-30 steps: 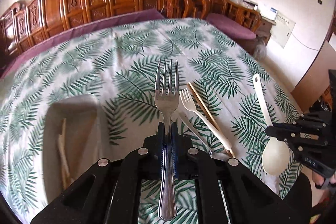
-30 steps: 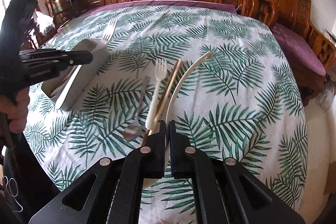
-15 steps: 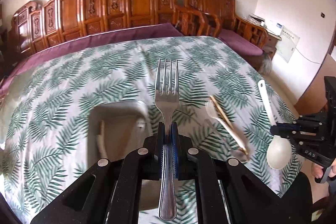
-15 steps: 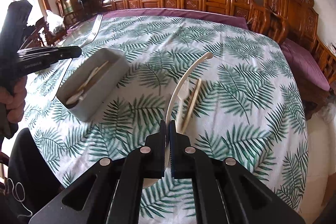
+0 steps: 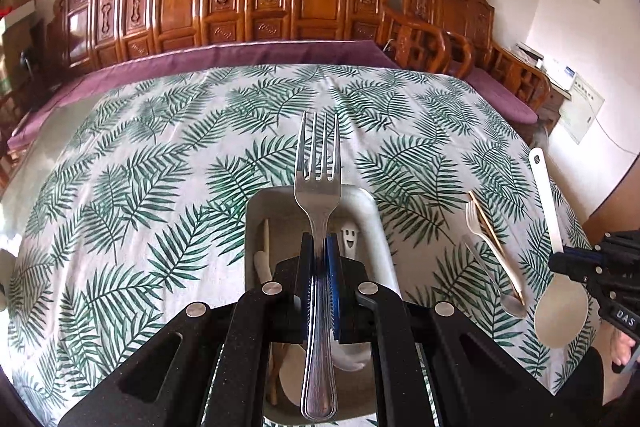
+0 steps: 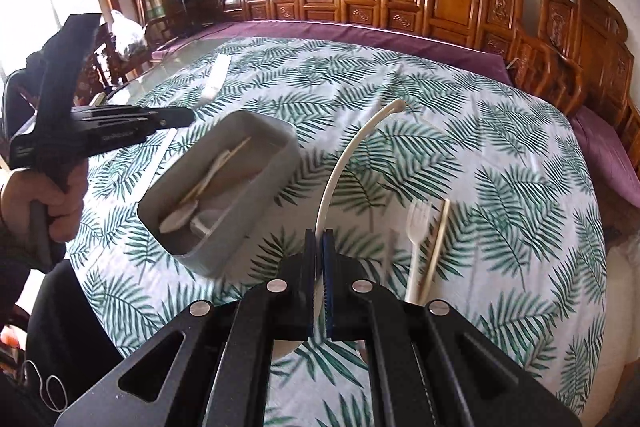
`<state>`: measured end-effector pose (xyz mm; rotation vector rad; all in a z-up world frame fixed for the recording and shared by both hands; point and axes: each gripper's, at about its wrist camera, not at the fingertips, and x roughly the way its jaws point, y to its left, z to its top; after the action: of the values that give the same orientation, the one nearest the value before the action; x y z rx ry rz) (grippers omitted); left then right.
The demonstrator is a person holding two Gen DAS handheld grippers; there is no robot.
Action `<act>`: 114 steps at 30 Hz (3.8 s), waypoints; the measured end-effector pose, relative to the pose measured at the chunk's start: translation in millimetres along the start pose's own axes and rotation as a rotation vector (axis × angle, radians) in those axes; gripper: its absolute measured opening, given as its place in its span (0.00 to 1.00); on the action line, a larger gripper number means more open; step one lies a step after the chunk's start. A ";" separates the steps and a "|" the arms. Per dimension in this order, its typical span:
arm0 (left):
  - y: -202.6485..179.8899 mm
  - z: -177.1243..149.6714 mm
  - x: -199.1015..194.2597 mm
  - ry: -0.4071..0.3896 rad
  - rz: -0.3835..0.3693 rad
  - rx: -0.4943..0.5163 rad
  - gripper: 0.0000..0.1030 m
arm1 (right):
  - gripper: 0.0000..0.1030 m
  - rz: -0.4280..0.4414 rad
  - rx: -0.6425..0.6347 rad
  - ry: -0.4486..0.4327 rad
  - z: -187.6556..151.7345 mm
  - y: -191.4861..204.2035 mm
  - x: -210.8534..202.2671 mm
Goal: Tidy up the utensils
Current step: 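Carry the metal fork and white spoon over the grey tray and release both, then grasp the white plastic fork with the right tool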
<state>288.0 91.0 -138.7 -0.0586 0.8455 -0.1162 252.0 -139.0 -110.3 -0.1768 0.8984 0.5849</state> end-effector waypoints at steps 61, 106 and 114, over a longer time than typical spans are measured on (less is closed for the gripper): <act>43.1 -26.3 -64.4 -0.133 0.055 0.054 0.47 | 0.08 0.065 -0.040 0.024 27.1 85.0 66.0; -135.6 -70.2 9.2 0.021 -0.133 0.217 0.54 | 0.12 -0.076 0.042 0.177 -30.1 -95.0 105.3; -133.0 -74.4 14.8 0.038 -0.129 0.212 0.54 | 0.13 -0.097 0.000 0.206 -29.7 -88.9 115.2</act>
<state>231.4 -43.2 -186.0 0.0883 0.8629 -0.3283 335.7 -177.6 -226.8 -0.2824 1.0829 0.4820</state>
